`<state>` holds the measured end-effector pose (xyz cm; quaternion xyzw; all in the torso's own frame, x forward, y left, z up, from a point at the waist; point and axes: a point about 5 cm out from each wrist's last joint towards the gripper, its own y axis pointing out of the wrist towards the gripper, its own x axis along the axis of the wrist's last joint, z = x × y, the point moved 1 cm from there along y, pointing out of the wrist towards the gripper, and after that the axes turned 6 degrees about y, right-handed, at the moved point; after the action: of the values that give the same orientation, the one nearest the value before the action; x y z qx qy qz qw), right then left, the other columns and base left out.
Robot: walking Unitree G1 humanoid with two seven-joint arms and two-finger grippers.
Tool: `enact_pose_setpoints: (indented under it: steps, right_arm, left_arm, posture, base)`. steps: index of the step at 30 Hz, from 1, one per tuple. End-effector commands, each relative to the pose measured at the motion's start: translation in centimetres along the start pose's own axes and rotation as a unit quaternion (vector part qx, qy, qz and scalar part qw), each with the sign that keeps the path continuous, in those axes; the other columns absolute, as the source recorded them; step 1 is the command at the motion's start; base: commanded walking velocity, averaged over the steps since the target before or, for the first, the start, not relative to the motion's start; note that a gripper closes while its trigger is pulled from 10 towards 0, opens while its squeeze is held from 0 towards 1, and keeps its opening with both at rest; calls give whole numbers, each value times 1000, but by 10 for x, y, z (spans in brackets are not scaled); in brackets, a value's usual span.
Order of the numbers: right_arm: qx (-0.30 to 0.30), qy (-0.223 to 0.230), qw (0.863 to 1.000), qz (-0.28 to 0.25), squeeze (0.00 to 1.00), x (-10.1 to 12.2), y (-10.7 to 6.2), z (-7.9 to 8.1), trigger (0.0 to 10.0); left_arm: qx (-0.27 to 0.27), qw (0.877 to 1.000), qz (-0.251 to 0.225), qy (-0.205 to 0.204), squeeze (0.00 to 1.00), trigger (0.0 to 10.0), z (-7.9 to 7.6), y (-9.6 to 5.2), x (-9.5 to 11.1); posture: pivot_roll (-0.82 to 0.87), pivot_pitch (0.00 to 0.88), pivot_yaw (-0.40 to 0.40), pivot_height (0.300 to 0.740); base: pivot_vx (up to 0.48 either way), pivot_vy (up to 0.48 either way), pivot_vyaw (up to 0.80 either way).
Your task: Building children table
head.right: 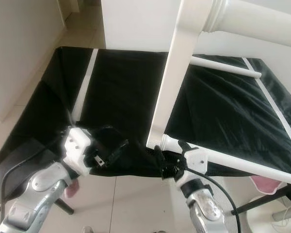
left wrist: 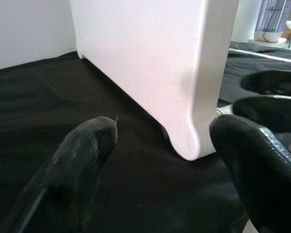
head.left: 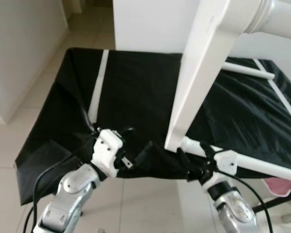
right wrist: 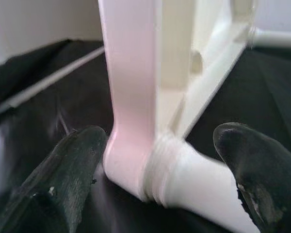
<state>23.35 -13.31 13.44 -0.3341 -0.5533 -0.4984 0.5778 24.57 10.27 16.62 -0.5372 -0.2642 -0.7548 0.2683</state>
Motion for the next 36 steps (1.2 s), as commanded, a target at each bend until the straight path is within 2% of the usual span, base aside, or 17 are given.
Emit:
enact_pose_setpoints:
  steps: [1, 5, 7, 8, 9, 12, 19, 22, 26, 34, 35, 36]
  right_arm:
    - [-13, -1, 1000, 6, 0, -5, 5, 0, 10000]
    - [-16, 4, 1000, 2, 0, -6, 10, 2, 10000]
    - [-21, 16, 1000, -9, 0, -6, 21, 7, 10000]
    - [-21, 16, 1000, -9, 0, -6, 21, 7, 10000]
    - [-25, 20, 999, -13, 0, -8, 31, 11, 10000]
    - [-32, 24, 999, -17, 0, -10, 37, 13, 10000]
    - [-49, 28, 998, -19, 0, -11, 40, 12, 10000]
    - [-97, 28, 995, -25, 0, -14, 53, 9, 10000]
    - [-131, 15, 991, -39, 0, -13, 62, 5, 10000]
    - [-165, 13, 985, -43, 0, -14, 71, 4, 10000]
    - [-174, 13, 984, -42, 0, -16, 81, 7, 10000]
    - [-174, 13, 984, -42, 0, -16, 81, 7, 10000]
  left_arm:
    - [-48, 999, -6, 1, 0, 10000, -8, 1, 3]
    - [-46, 999, -6, 2, 0, 10000, -8, 1, 3]
    - [-43, 999, -5, 2, 0, 10000, -9, 0, 3]
    - [-43, 999, -5, 2, 0, 10000, -9, 0, 3]
    - [-41, 999, -6, 3, 0, 10000, -9, 0, 4]
    - [-37, 999, -7, 7, 0, 10000, -8, -1, 6]
    - [-34, 999, -7, 9, 0, 10000, -7, -2, 6]
    - [-34, 999, -9, 11, 0, 10000, -9, -2, 10]
    - [-37, 999, -10, 14, 0, 10000, -9, -2, 12]
    - [-41, 999, -9, 14, 0, 10000, -7, -3, 13]
    - [-54, 998, -7, 18, 0, 10000, -9, -2, 13]
    - [-54, 998, -7, 18, 0, 10000, -9, -2, 13]
  posture:
    - [36, 77, -43, 740]
    - [40, 74, -43, 740]
    - [51, 72, -52, 740]
    - [51, 72, -52, 740]
    - [72, 67, -58, 740]
    - [80, 66, -61, 740]
    - [94, 64, -66, 740]
    - [115, 69, -53, 740]
    - [127, 75, -35, 740]
    - [121, 79, -14, 740]
    - [112, 81, 3, 740]
    - [112, 81, 3, 740]
  base:
    - [0, 0, 0]
    - [0, 0, 0]
    - [0, 0, 0]
    - [0, 0, 0]
    - [0, 0, 0]
    - [0, 0, 0]
    - [0, 0, 0]
    - [0, 0, 0]
    - [0, 0, 0]
    - [0, 0, 0]
    - [0, 0, 0]
    - [0, 0, 0]
